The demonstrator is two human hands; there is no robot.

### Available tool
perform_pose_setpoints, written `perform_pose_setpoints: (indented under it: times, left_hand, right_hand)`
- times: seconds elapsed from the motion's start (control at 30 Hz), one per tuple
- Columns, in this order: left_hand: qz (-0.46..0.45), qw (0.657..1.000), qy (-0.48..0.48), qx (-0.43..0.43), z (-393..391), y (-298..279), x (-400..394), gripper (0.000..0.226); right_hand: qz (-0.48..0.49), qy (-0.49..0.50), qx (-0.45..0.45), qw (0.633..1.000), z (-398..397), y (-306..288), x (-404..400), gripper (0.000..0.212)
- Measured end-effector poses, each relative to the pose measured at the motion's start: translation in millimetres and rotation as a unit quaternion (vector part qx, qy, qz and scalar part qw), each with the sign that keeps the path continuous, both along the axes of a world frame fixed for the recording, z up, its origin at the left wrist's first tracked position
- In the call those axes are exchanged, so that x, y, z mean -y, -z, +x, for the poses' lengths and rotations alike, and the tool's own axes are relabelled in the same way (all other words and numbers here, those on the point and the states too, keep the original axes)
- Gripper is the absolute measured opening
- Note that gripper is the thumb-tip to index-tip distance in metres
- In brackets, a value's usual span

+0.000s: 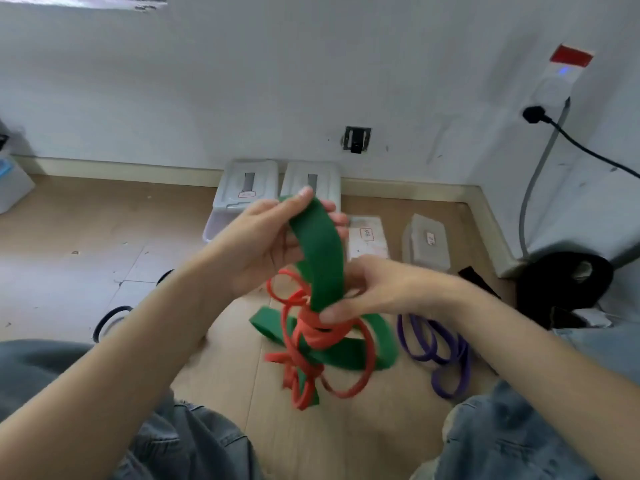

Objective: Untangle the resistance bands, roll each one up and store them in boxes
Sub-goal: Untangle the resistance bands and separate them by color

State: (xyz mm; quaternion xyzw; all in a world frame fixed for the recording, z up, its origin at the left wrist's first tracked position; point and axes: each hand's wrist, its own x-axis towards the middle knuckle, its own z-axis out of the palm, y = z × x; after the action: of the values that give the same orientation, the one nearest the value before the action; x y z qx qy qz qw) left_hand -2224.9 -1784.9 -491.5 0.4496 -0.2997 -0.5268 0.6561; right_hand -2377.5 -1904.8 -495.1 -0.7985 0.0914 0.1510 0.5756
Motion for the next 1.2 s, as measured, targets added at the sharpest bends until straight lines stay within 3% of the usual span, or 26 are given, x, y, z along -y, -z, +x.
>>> perform_pose_setpoints:
  times: [0.07, 0.1, 0.2, 0.3, 0.4, 0.47, 0.57, 0.63, 0.7, 0.77, 0.9, 1.03, 1.1, 1.2]
  left_hand:
    - [-0.009, 0.999, -0.030, -0.022, 7, -6, 0, 0.039]
    - [-0.001, 1.000, -0.025, 0.008, 10, -5, -2, 0.044]
    - [0.086, 0.967, 0.088, 0.223, 7, 9, -12, 0.045]
    - [0.135, 0.924, 0.188, 0.305, -4, 21, -18, 0.047]
    - [0.143, 0.908, 0.097, 0.382, -3, 20, -15, 0.037]
    - [0.150, 0.938, 0.005, 0.311, 4, 11, -15, 0.021]
    - [0.122, 0.978, -0.057, 0.160, 11, -4, -15, 0.018]
    - [0.097, 0.991, -0.070, 0.062, 10, -13, -14, 0.023]
    - [0.087, 0.993, -0.077, -0.016, 8, -20, -12, 0.012]
    - [0.083, 0.993, -0.077, -0.041, 7, -24, -12, 0.011]
    - [0.124, 0.988, -0.090, 0.011, 16, -24, -15, 0.009]
    - [0.204, 0.963, -0.138, 0.108, 33, -17, -24, 0.009]
    - [0.261, 0.927, -0.160, 0.215, 38, -9, -24, 0.010]
    - [0.316, 0.845, -0.190, 0.389, 41, 6, -17, 0.010]
  right_hand:
    - [-0.006, 0.055, 0.063, 0.996, 4, -3, -8, 0.034]
    - [0.010, 0.096, 0.098, 0.990, 5, -6, -8, 0.034]
    - [0.107, 0.198, 0.186, 0.956, 10, -16, 2, 0.034]
    - [0.207, 0.276, 0.227, 0.911, 12, -22, 16, 0.026]
    - [0.251, 0.341, 0.249, 0.871, 13, -26, 25, 0.020]
    - [0.255, 0.368, 0.257, 0.856, 12, -26, 33, 0.019]
    - [0.205, 0.300, 0.163, 0.917, 7, -22, 39, 0.043]
    - [0.147, 0.184, 0.068, 0.969, 3, -14, 32, 0.049]
    - [0.123, 0.095, 0.015, 0.988, 4, -3, 18, 0.046]
    - [0.105, 0.092, 0.005, 0.990, 8, 5, 7, 0.047]
    - [-0.049, 0.134, 0.065, 0.988, 9, 3, 14, 0.033]
    - [-0.150, 0.180, 0.077, 0.969, 5, -9, 35, 0.038]
    - [-0.218, 0.169, 0.078, 0.958, 5, -13, 38, 0.028]
    - [-0.265, 0.177, 0.066, 0.946, 3, -18, 41, 0.017]
